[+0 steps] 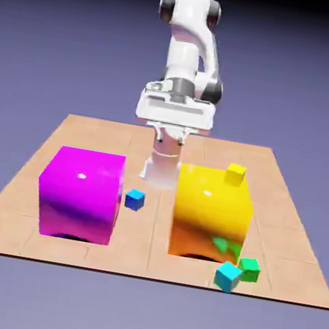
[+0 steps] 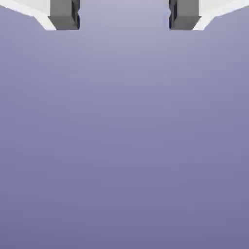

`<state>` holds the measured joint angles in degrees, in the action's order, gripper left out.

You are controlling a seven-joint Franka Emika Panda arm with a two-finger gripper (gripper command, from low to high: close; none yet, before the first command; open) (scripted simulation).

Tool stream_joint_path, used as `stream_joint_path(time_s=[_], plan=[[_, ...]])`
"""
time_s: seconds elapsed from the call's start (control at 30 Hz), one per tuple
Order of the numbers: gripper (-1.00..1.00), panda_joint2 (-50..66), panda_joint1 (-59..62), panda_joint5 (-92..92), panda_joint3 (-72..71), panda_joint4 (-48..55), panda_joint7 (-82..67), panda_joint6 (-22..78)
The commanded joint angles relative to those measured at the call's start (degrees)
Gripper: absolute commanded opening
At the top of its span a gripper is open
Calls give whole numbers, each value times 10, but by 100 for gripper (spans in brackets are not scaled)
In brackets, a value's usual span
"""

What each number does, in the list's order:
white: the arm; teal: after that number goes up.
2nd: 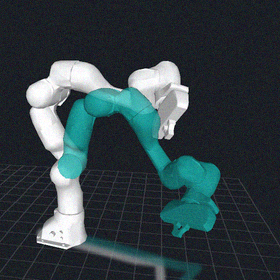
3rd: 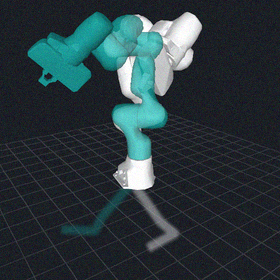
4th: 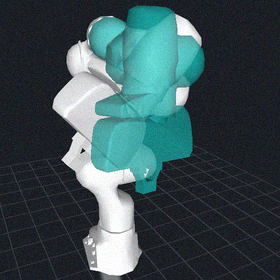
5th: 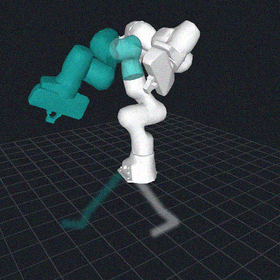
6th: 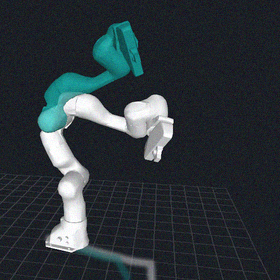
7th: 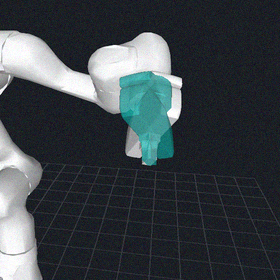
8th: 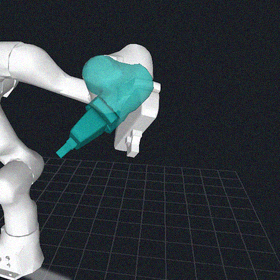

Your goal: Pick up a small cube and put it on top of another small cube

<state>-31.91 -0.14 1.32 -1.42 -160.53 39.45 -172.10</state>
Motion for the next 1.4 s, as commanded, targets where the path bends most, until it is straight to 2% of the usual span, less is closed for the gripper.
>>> stream_joint_path(time_s=[0.0,0.07,1.17,1.23,1.37], plan=[[0,0,15,9,-2,11,-25,14],[0,1,45,26,-6,33,-75,42],[0,442,93,140,-295,444,-893,719],[0,482,68,135,-319,460,-921,754],[0,532,-11,88,-329,455,-867,752]])
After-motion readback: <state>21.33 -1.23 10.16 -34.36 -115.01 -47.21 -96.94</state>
